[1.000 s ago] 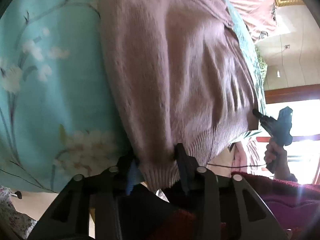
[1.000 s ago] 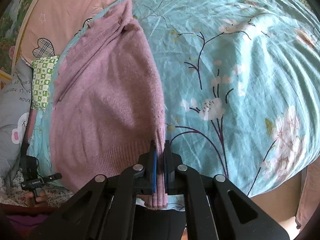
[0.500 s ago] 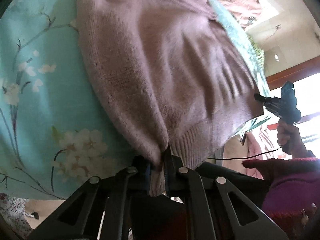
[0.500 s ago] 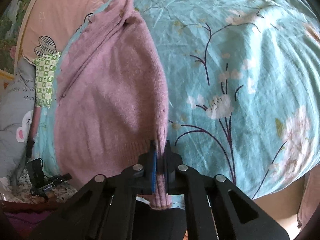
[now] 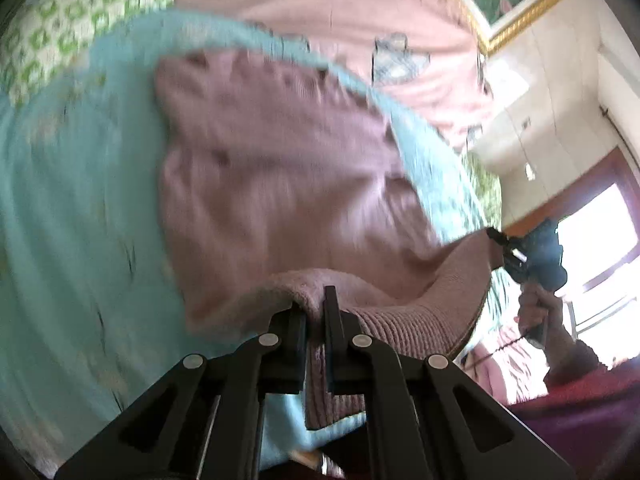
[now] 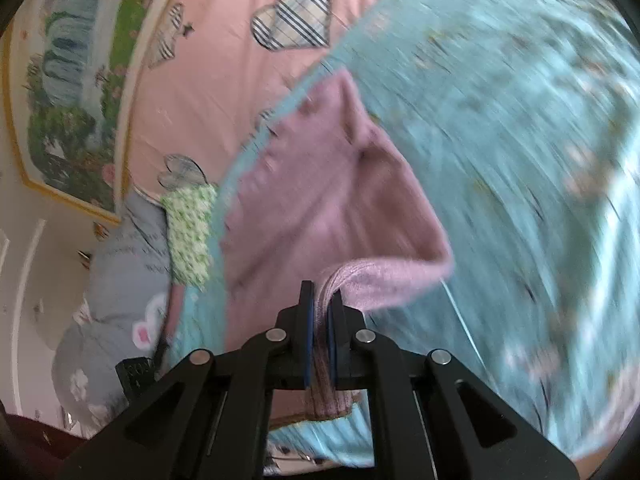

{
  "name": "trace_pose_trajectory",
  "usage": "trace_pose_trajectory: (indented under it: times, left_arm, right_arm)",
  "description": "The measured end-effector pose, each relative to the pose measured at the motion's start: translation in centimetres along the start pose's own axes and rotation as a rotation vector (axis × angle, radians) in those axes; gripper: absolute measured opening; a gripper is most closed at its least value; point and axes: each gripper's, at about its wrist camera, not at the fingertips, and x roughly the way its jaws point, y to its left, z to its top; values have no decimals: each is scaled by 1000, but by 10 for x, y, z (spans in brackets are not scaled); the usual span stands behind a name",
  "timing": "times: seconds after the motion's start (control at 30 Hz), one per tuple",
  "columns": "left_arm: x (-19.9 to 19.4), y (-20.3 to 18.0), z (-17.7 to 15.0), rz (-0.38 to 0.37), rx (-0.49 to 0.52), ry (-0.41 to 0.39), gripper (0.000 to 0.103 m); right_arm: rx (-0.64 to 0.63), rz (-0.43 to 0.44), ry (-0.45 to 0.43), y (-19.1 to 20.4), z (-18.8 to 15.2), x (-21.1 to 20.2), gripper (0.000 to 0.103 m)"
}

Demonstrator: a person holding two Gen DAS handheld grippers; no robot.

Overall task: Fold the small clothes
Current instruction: 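Lift the hem with both grippers and fold it up toward the collar, then lay the folded hem down and open both grippers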

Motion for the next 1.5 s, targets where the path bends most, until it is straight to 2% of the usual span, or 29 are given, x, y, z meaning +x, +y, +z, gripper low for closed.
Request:
trace_pose_trajectory:
  times: [0.2, 0.4, 0.53, 0.73, 0.83, 0.93, 1.1, 1.13, 1.17, 1.23, 1.27, 1.33, 1.4, 1.47, 1.5]
  left_arm:
    - [18, 22, 79, 36, -40, -103, 4]
    - [59, 46, 149, 95, -80, -141, 4]
    - [86, 71, 178, 142, -130, -134, 4]
    - [120, 107, 204, 188, -192, -117, 4]
    - [138, 123, 210, 214, -222, -92, 5]
    - [150, 132, 214, 231, -237, -70, 6]
    - [144, 122, 213, 250, -194, -49, 13]
    - [140, 118, 213, 259, -185, -50, 20]
    - [134, 113, 212, 284, -173, -54, 36]
    - [117, 99, 206, 340, -138, -79, 47]
    - [108, 92, 203, 335, -126, -91, 47]
    - [98, 71, 192, 266, -80, -84, 47]
    - [108, 39, 178, 194, 13, -26, 47]
    - [129, 17, 168, 162, 86, 51, 47]
    - [145, 4, 162, 142, 126, 99, 47]
  right_arm:
    - [-19, 32, -66, 27, 73, 43, 6]
    - [-36, -9, -65, 37, 150, 107, 6]
    - [-39, -66, -32, 34, 189, 156, 6]
    - [-34, -112, 21, 19, 222, 211, 6]
    - [-27, -162, 55, 6, 230, 234, 6]
    - [-10, -177, 80, -2, 234, 247, 7]
    - [-16, -167, 85, -5, 237, 246, 9]
    - [-17, -165, 80, -4, 237, 242, 10]
    - [-19, -165, 71, -4, 238, 236, 14]
    - [-38, -168, 37, 1, 237, 220, 19]
    - [-53, -169, 18, 5, 236, 211, 22]
    - [-110, -150, 3, 17, 228, 190, 23]
    - [-191, -104, 22, 34, 214, 180, 23]
    - [-316, -37, 136, 55, 188, 187, 23]
    - [-389, -29, 224, 67, 172, 200, 23]
